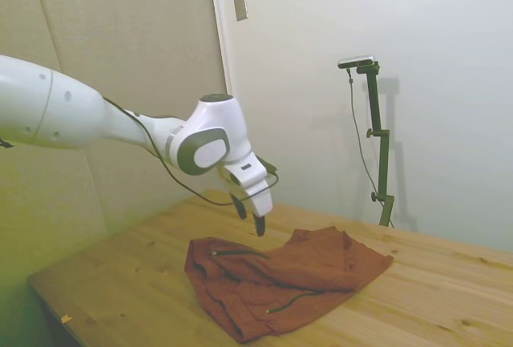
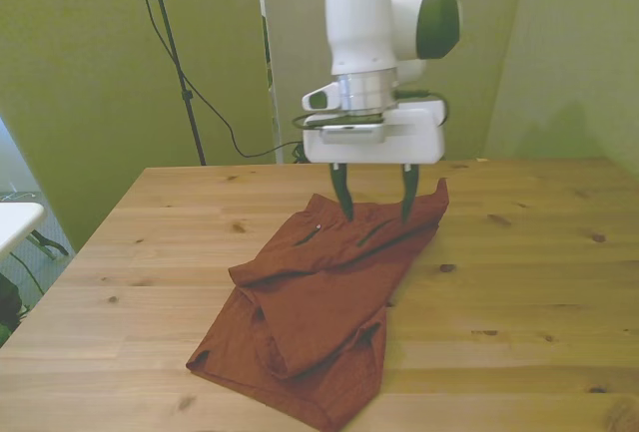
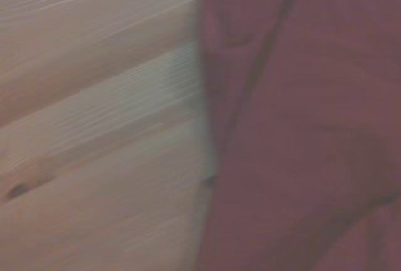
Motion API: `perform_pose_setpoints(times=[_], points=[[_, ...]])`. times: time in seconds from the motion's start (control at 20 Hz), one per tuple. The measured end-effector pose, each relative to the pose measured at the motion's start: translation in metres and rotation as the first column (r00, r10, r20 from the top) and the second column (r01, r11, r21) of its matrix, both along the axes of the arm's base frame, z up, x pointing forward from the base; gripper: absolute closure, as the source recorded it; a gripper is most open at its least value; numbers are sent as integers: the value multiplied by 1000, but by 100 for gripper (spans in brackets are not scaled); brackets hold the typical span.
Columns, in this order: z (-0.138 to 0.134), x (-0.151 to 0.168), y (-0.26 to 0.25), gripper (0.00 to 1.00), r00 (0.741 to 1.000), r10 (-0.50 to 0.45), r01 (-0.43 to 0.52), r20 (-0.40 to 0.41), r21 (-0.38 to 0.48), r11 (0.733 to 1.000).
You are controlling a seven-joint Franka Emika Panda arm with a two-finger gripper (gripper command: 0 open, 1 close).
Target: Unfold the shorts
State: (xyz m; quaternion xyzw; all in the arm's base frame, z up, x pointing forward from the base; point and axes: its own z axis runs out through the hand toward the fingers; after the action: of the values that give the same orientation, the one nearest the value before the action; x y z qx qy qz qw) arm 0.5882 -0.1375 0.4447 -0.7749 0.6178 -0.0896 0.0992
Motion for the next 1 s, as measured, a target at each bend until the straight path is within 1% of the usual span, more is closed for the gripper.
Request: perform_pose_setpoints(times=[0.1,0.15,0.25,0.35,0.4,0.5,0.75,1.0], points=[[-12,-3,-32,0,995,-102,102,-19,4,995],[-17,-6,-48,0,988,-154,155,-28,-1,988],[-26,-14,-81,0,966,-257,256,-43,-16,966],[-30,-18,-109,0,940,-337,336,-48,-37,941],[-31,-19,-119,0,934,-353,352,-46,-41,935],[-33,-15,-131,0,931,-364,362,-44,-48,931],[-47,2,-138,0,936,-351,349,-41,-50,936],[-60,9,-147,0,936,-349,347,-43,-45,937]])
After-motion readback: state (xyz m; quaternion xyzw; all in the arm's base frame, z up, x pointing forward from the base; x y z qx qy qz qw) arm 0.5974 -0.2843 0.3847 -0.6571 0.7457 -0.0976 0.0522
